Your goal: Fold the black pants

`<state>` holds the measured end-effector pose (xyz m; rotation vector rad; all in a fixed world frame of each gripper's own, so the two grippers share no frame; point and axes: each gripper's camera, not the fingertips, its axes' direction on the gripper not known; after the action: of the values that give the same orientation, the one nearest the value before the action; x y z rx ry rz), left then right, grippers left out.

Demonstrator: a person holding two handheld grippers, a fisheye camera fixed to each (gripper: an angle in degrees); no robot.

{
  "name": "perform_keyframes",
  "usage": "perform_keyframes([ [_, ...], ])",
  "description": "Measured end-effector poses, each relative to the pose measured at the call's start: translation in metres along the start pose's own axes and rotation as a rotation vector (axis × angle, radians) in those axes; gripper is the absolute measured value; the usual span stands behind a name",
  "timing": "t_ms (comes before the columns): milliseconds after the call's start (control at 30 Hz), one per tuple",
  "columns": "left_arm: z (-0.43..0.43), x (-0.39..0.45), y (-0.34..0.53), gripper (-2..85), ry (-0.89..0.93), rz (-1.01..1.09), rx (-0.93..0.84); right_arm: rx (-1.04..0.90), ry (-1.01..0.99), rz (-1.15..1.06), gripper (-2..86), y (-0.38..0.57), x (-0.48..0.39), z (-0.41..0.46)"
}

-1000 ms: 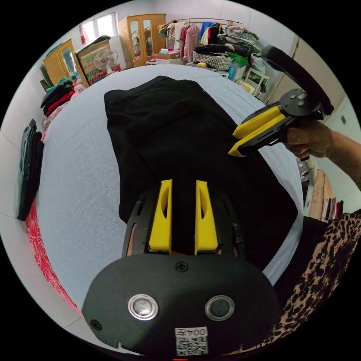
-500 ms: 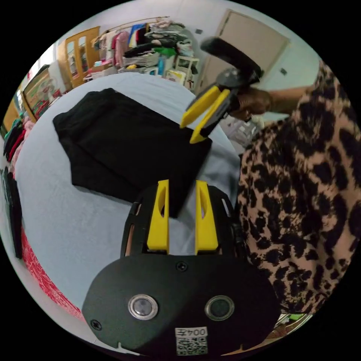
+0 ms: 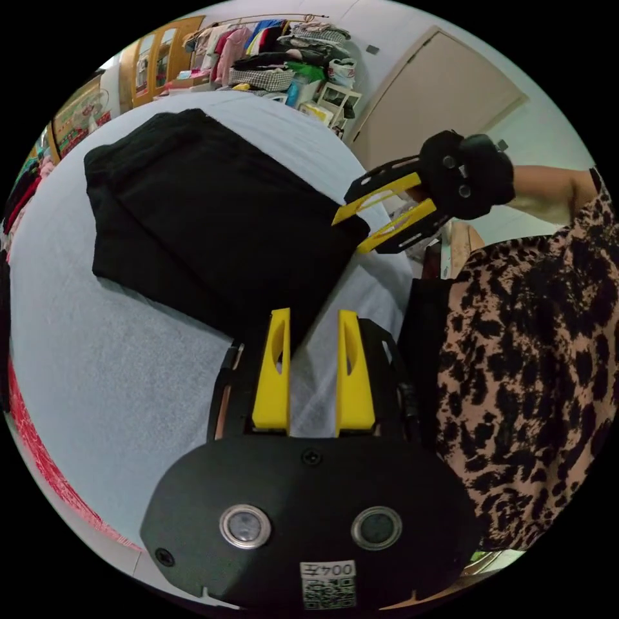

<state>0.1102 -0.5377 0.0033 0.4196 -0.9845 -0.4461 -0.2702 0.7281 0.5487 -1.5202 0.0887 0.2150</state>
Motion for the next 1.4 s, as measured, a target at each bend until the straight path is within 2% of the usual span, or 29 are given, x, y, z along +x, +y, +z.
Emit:
perform_keyframes([
  [133,-0.029,0.033,-0.009,12.8,-0.098,0.055,0.099,0.051,-0.081,0.114,3.9,0.004,0.009,-0.023],
  [267,-0.015,0.05,-0.024,13.3,-0.217,0.121,0.014,0.121,-0.303,0.29,3.7,0.017,0.039,-0.044],
  [400,-0.011,0.054,-0.037,7.6,-0.346,0.158,-0.037,0.186,-0.444,0.384,4.1,0.029,0.055,-0.058],
  [500,-0.028,0.044,-0.048,4.4,-0.291,0.102,-0.034,0.204,-0.41,0.389,6.5,0.034,0.049,-0.072],
  [600,-0.048,0.032,-0.059,3.1,-0.206,0.034,-0.028,0.187,-0.285,0.393,16.9,0.035,0.038,-0.09],
  [700,-0.063,0.024,-0.071,2.6,-0.152,-0.002,-0.034,0.18,-0.174,0.37,18.6,0.03,0.025,-0.102],
  [800,-0.076,0.018,-0.082,2.4,-0.112,-0.019,-0.049,0.098,0.009,0.313,15.4,0.016,0.013,-0.102],
  [867,-0.084,0.015,-0.088,2.3,-0.099,-0.016,-0.059,0.055,0.133,0.302,6.9,0.012,0.014,-0.1],
  [1100,-0.152,0.031,-0.096,2.0,-0.039,0.067,-0.051,0.153,-0.034,0.282,5.2,0.039,0.046,-0.189],
  [1267,-0.19,0.061,-0.093,1.9,0.083,0.169,-0.161,0.175,-0.288,0.25,4.3,0.059,0.054,-0.242],
  [1400,-0.209,0.047,-0.113,2.2,0.13,0.183,-0.245,0.131,-0.359,0.248,3.9,0.055,0.097,-0.269],
])
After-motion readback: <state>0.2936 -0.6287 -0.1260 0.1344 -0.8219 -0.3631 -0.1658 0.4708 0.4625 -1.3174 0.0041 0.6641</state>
